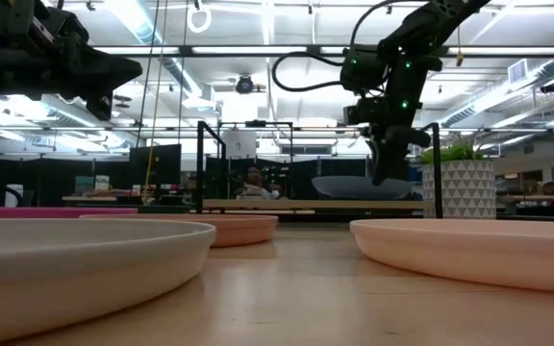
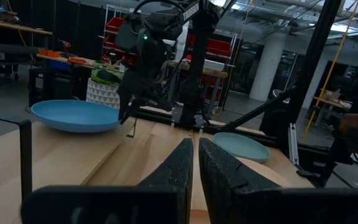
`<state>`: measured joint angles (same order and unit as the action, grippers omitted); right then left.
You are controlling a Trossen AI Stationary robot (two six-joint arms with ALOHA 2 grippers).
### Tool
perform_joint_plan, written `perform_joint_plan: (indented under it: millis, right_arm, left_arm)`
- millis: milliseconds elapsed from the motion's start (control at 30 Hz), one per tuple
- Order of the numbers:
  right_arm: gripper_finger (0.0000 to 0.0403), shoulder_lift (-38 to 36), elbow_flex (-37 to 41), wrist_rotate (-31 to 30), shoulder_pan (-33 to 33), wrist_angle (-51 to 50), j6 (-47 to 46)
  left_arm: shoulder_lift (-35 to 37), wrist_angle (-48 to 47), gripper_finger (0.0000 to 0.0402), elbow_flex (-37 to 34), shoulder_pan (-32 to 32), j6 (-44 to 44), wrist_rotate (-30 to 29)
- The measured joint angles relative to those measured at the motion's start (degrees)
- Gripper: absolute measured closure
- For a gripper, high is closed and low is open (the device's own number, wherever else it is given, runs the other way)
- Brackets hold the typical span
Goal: Place and stack plates onto a shelf
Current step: Put the blue plate on the shelf
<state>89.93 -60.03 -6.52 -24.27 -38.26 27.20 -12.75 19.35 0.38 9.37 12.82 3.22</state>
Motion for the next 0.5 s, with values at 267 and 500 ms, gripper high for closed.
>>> perform_joint_plan:
  millis: [267, 500]
  right_arm:
    - [0.0382, 0.0, 0.0, 1.72, 0.29, -0.48, -0.09]
    - [0.036, -0.02, 0.02, 1.72, 0.3, -1.28, -0.19]
  left_arm:
    - [0.01, -0.05, 0.0367, -0.01, -0.01, 0.36, 0.0]
    - [0.0, -0.23, 0.0367, -0.01, -0.02, -0.28, 0.02]
